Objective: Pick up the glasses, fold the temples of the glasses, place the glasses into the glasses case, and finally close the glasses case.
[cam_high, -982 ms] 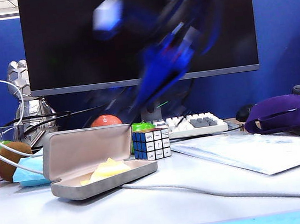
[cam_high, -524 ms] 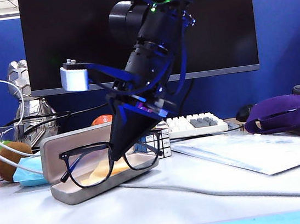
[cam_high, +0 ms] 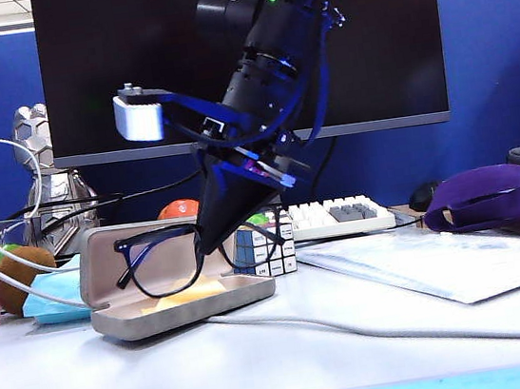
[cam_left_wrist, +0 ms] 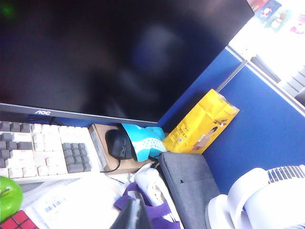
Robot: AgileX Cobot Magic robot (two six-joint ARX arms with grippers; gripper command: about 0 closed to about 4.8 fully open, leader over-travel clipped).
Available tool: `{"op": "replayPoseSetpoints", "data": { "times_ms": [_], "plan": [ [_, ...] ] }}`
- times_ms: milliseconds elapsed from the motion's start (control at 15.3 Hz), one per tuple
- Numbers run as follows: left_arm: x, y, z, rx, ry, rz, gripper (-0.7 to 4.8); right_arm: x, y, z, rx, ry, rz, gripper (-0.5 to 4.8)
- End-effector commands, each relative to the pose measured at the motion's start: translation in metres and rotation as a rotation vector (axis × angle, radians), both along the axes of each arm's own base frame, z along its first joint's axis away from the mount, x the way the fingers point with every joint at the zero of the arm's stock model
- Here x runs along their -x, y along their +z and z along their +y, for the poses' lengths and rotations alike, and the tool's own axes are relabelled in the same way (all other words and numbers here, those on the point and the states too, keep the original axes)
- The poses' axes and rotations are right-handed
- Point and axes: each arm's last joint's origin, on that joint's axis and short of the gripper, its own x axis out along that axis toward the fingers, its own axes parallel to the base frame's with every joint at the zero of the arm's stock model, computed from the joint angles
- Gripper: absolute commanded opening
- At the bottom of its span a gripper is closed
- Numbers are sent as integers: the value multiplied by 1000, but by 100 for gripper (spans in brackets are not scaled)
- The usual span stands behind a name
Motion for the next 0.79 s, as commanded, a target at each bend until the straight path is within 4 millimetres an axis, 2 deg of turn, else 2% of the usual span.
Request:
{"op": "replayPoseSetpoints", "data": {
  "times_ms": [65, 262, 785],
  "plan": [
    [1, 3, 0, 7, -6, -11, -6, -8, -9, 7, -37, 11, -32, -3],
    [1, 2, 0, 6, -7, -10, -5, -10, -27, 9, 1, 11, 13, -3],
    [1, 2, 0, 4, -6, -12, -6, -6, -25, 3, 12, 33, 77, -2]
  ]
}}
